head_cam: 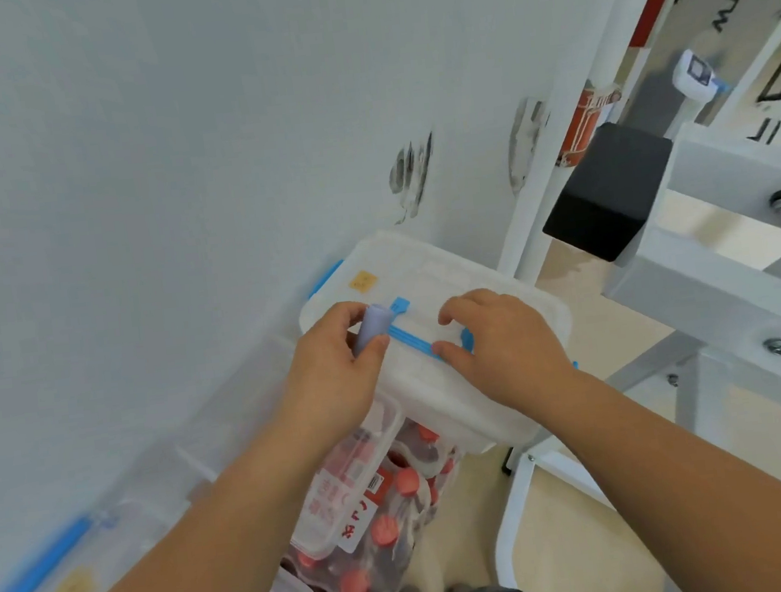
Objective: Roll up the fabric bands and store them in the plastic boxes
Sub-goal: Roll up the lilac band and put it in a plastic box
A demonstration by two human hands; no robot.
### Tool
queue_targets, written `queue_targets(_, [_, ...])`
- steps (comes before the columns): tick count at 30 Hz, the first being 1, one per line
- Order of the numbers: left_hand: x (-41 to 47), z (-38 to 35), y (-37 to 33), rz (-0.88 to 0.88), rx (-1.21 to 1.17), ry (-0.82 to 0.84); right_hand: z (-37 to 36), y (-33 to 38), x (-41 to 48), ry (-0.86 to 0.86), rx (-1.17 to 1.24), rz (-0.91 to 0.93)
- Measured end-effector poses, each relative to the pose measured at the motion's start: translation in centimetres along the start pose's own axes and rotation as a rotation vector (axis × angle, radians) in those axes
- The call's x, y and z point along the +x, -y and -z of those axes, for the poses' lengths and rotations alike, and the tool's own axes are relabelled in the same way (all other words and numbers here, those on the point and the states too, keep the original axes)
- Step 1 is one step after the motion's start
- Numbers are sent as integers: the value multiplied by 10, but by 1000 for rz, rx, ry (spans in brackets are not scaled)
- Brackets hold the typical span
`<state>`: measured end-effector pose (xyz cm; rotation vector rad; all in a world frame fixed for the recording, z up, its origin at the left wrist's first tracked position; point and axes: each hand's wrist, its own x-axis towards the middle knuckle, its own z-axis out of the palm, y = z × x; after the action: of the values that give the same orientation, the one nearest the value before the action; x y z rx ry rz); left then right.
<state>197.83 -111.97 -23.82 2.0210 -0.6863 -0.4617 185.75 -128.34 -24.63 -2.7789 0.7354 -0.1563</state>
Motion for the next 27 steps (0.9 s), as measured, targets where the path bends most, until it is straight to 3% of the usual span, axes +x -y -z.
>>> queue_targets(18, [-3,-4,10,-9,-49,-17,30,1,17,358,-222,109])
queue_targets(23, [-6,-5,11,-55,18,-9,27,2,12,363,-233,129])
queue_targets(27, [-7,-7,15,-76,18,-31,22,2,6,236,-186,76])
